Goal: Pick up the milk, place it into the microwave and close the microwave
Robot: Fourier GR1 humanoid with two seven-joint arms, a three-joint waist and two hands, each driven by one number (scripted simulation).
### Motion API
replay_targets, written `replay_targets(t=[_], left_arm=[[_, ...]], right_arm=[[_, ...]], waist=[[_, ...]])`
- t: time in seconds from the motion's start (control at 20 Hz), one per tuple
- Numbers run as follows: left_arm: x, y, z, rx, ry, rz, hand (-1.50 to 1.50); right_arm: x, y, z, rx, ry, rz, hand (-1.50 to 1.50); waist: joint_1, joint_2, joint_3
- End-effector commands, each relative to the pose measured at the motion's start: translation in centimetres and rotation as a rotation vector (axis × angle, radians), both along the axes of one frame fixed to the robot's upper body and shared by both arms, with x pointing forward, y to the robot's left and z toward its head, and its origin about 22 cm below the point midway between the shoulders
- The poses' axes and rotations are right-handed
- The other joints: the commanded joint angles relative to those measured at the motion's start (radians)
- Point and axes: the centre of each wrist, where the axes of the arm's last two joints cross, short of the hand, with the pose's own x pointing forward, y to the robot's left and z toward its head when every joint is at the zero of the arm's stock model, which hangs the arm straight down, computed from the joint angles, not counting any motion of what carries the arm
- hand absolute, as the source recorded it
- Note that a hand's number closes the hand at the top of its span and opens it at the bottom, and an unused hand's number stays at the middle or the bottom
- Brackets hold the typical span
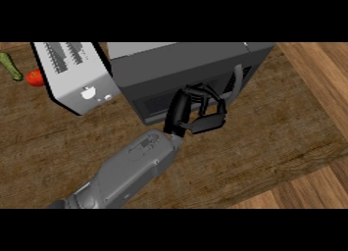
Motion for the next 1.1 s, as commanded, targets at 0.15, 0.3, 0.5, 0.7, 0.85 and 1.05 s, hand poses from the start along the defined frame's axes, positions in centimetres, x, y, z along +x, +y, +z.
replay_targets(t=[0.15,0.3,0.5,0.7,0.85,1.05], left_arm=[[1.8,0.0,1.6,-0.053,-0.044,0.031,1.50],[2.0,-0.1,1.8,-0.062,-0.054,0.031,1.50],[2.2,-0.1,1.8,-0.069,-0.072,0.040,1.50],[2.3,-0.1,1.8,-0.079,-0.080,0.040,1.50],[2.3,-0.2,1.9,-0.082,-0.089,0.035,1.50],[2.2,0.1,1.1,-0.081,-0.075,0.043,1.50]], right_arm=[[0.5,-1.1,1.6,-0.014,-0.008,-0.001,-1.50],[0.9,-1.2,2.1,-0.015,-0.016,-0.004,-1.50],[1.0,-2.2,2.6,-0.017,-0.015,-0.013,-1.50],[1.4,-2.7,3.4,-0.015,-0.034,-0.033,-1.50],[1.6,-3.0,4.0,-0.027,-0.041,-0.044,-1.50],[1.7,-3.9,5.0,-0.037,-0.057,-0.069,-1.50]], waist=[[-0.020,0.008,0.000],[-0.016,0.013,0.001],[-0.020,0.013,0.004],[-0.016,0.015,0.005],[-0.015,0.017,0.004],[-0.020,0.016,0.004]])
